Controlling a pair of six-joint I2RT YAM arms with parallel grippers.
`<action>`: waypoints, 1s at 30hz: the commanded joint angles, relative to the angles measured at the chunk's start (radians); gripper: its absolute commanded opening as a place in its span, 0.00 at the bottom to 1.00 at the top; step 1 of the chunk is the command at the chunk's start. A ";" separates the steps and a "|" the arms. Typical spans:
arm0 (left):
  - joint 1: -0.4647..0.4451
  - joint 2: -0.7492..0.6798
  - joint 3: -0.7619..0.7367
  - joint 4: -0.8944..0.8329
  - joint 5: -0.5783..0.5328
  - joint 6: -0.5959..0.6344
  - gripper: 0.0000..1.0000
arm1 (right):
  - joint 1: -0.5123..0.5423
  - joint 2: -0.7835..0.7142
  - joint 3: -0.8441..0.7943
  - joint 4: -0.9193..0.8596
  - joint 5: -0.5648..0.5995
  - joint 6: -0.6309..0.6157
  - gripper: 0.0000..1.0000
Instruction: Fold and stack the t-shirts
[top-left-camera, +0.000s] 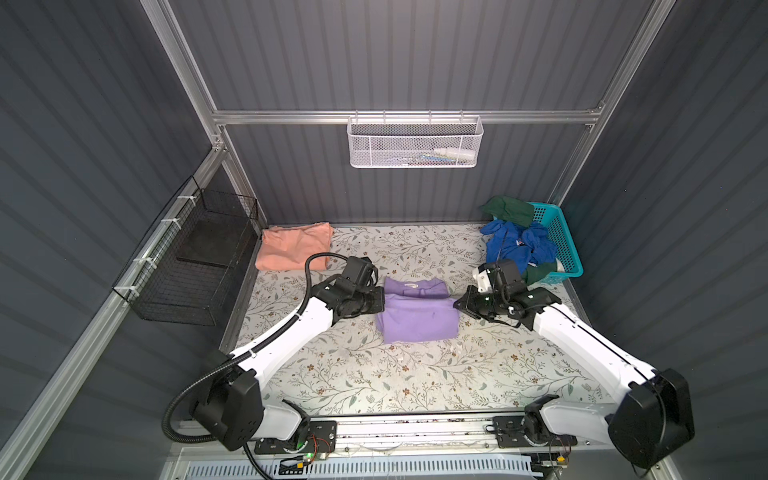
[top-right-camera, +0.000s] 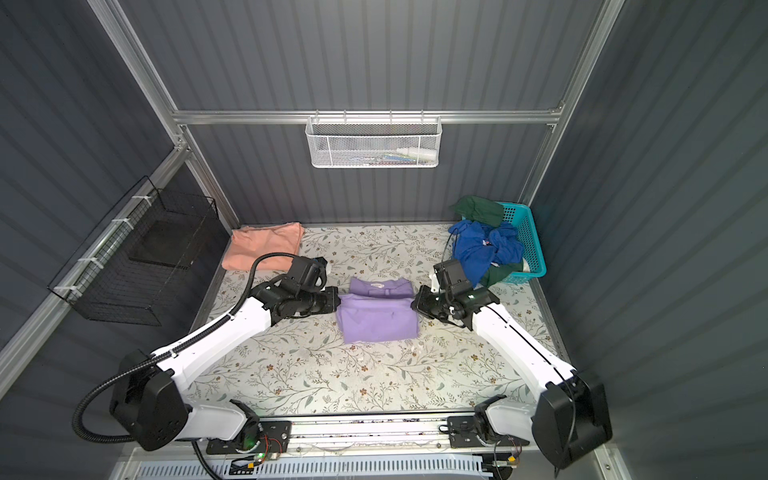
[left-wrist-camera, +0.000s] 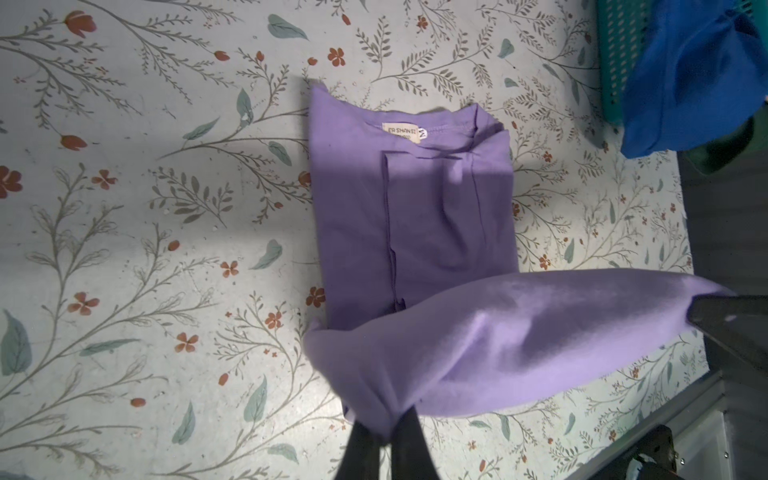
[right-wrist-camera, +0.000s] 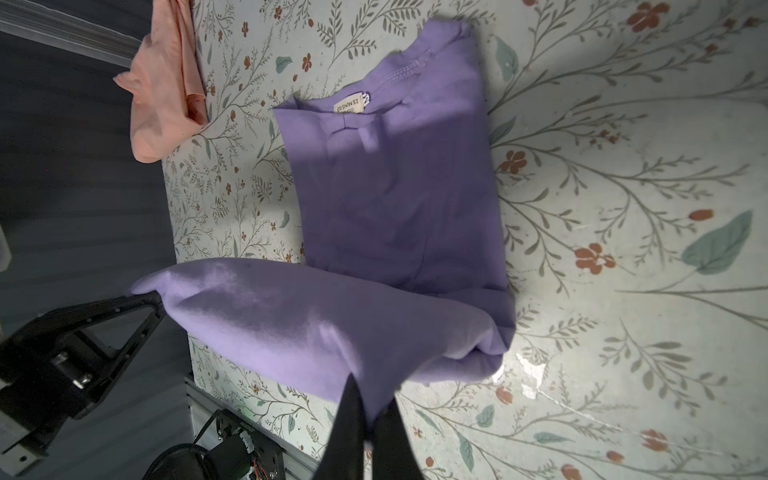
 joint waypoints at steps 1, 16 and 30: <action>0.025 0.059 0.067 0.013 0.026 0.053 0.00 | -0.030 0.060 0.072 0.003 -0.025 -0.067 0.00; 0.116 0.439 0.398 0.059 -0.005 0.140 0.03 | -0.122 0.465 0.344 0.040 -0.010 -0.139 0.02; 0.160 0.394 0.316 0.173 -0.185 0.213 1.00 | -0.167 0.523 0.336 0.104 0.012 -0.168 0.82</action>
